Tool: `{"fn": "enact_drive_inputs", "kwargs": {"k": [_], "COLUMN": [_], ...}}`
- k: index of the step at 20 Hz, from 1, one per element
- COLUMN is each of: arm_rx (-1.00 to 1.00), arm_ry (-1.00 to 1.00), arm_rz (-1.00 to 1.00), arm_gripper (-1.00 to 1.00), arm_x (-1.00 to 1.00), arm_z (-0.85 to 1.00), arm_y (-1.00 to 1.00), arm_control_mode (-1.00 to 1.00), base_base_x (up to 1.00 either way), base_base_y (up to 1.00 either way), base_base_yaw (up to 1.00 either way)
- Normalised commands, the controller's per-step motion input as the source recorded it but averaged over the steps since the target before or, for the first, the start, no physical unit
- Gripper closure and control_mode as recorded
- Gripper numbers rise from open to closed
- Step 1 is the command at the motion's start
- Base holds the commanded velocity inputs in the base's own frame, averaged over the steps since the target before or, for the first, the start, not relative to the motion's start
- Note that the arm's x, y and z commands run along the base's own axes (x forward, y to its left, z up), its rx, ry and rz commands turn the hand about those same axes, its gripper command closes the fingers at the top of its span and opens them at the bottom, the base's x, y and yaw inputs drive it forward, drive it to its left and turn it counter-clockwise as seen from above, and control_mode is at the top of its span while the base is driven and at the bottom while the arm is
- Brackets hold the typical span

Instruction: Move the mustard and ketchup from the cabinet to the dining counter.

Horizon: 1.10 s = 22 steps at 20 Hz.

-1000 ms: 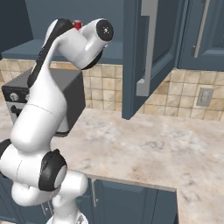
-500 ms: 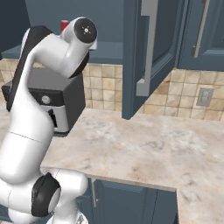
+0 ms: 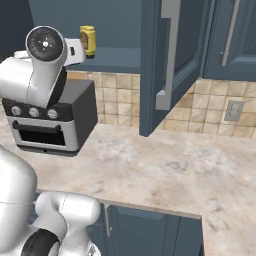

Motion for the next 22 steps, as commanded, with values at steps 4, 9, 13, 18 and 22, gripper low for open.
{"fn": "enact_drive_inputs", "kwargs": {"k": [4, 9, 13, 18, 22], "arm_rx": [0.0, 0.02, -0.01, 0.0, 0.0], "arm_ry": [0.0, 0.0, 0.0, 0.0, 0.0], "arm_rz": [-0.13, -0.17, 0.0, 0.0, 0.0], "arm_gripper": [1.0, 1.0, 1.0, 1.0, 1.0], "arm_x": [-0.68, -0.51, 0.01, 0.0, 0.0], "arm_z": [0.0, 0.0, 0.0, 0.0, 0.0], "arm_y": [0.22, 0.16, 0.0, 0.0, 0.0], "arm_control_mode": [-1.0, -1.0, -1.0, -1.0, -1.0], "base_base_x": [0.0, 0.0, 0.0, 0.0, 0.0], "base_base_y": [0.0, 0.0, 0.0, 0.0, 0.0], "base_base_yaw": [0.0, 0.0, 0.0, 0.0, 0.0]}}
